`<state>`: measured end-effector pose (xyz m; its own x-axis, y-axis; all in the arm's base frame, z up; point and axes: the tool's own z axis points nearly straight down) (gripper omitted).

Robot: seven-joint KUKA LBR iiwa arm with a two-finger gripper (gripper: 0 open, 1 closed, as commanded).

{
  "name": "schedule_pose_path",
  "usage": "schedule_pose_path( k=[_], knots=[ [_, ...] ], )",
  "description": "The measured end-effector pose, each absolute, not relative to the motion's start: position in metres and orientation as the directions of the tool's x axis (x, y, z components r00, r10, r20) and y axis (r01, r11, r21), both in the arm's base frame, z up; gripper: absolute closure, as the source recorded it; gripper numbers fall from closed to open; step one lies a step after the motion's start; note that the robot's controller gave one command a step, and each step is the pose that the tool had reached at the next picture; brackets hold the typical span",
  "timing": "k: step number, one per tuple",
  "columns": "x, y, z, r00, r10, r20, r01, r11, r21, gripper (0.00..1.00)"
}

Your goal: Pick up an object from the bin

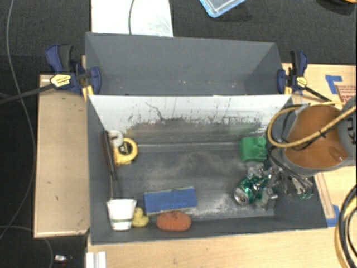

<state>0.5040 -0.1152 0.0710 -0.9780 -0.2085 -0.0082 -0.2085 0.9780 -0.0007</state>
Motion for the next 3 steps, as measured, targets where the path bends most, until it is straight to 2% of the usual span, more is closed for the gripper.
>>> schedule_pose_path(
  k=[1, 2, 3],
  knots=[
    [0.504, -0.115, 0.071, -0.978, -0.209, -0.008, -0.209, 0.978, 0.0, 1.0],
    [0.497, -0.11, 0.134, -0.979, -0.204, -0.005, -0.204, 0.979, 0.001, 1.0],
    [0.497, -0.105, 0.21, -0.982, -0.191, -0.004, -0.191, 0.982, 0.002, 1.0]
  ],
)
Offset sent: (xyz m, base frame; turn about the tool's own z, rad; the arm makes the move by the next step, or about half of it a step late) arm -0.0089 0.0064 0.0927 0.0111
